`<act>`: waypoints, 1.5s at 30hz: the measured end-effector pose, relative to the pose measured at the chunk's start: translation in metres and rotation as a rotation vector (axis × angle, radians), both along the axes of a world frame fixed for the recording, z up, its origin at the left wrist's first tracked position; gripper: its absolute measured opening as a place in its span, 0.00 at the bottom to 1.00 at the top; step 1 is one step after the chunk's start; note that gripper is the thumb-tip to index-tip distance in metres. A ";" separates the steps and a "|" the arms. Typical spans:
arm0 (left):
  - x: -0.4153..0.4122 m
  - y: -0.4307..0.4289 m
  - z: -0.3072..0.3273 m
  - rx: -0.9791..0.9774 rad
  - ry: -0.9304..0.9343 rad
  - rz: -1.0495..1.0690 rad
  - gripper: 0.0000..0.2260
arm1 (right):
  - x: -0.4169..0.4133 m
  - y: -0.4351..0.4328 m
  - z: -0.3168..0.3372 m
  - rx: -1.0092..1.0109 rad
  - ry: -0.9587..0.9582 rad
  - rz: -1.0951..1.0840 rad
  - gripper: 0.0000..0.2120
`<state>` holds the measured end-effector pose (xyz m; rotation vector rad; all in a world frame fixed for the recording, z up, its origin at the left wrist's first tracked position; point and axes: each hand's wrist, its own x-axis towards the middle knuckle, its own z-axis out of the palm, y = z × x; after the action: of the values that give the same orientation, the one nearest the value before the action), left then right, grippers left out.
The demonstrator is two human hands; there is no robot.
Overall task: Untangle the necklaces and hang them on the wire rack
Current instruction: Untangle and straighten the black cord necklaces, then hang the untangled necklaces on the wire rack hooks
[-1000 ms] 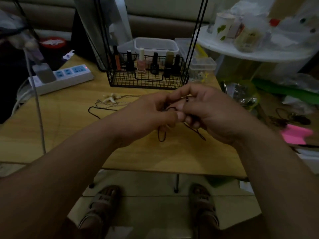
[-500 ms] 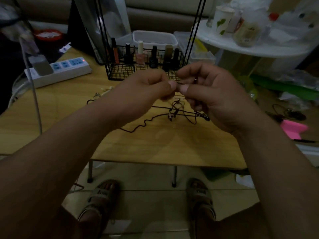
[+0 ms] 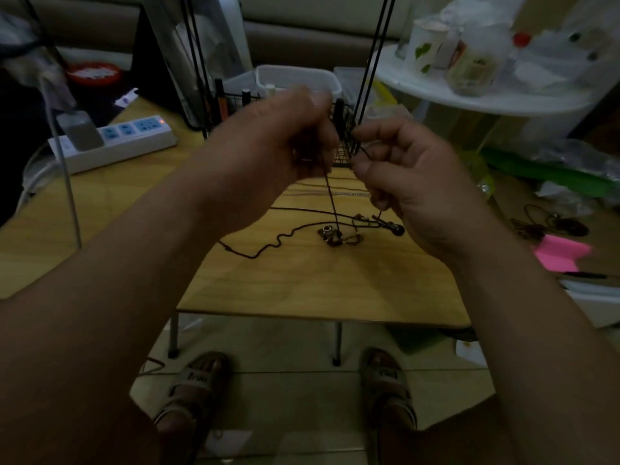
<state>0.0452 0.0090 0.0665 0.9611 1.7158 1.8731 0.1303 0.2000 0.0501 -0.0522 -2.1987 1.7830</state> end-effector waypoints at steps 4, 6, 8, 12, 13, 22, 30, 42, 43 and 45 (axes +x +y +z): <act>-0.017 -0.013 0.008 0.432 -0.346 -0.063 0.13 | -0.007 0.006 -0.005 0.077 -0.070 -0.225 0.06; -0.030 -0.025 0.007 0.541 -0.475 -0.017 0.14 | -0.009 0.010 -0.004 0.025 -0.069 -0.294 0.06; -0.041 -0.037 0.005 0.580 -0.529 0.053 0.12 | -0.010 0.014 -0.002 -0.094 -0.095 -0.326 0.11; -0.051 -0.056 -0.002 0.605 -0.570 0.187 0.09 | -0.012 0.019 0.002 -0.355 -0.220 -0.288 0.26; -0.052 -0.060 -0.004 0.597 -0.572 0.230 0.09 | -0.012 0.019 0.001 -0.405 -0.253 -0.266 0.29; -0.041 -0.095 0.001 0.294 -0.562 0.361 0.03 | 0.009 0.015 0.007 -0.143 -0.492 -0.071 0.14; -0.031 -0.123 0.016 -0.097 -0.337 0.411 0.09 | 0.048 0.027 0.012 0.029 -0.582 -0.083 0.12; 0.014 -0.105 -0.005 -0.830 0.160 0.345 0.11 | 0.055 0.012 -0.017 -0.390 -0.426 -0.210 0.11; 0.014 -0.105 -0.007 -0.850 0.146 0.328 0.12 | 0.054 0.013 -0.018 -0.398 -0.429 -0.213 0.11; 0.010 -0.107 -0.009 -0.865 0.099 0.314 0.11 | 0.052 0.014 -0.019 -0.393 -0.434 -0.212 0.10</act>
<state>0.0548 -0.0975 0.0575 0.4477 2.5031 1.0084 0.1828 0.2145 0.0307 -0.7943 -1.9585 2.2022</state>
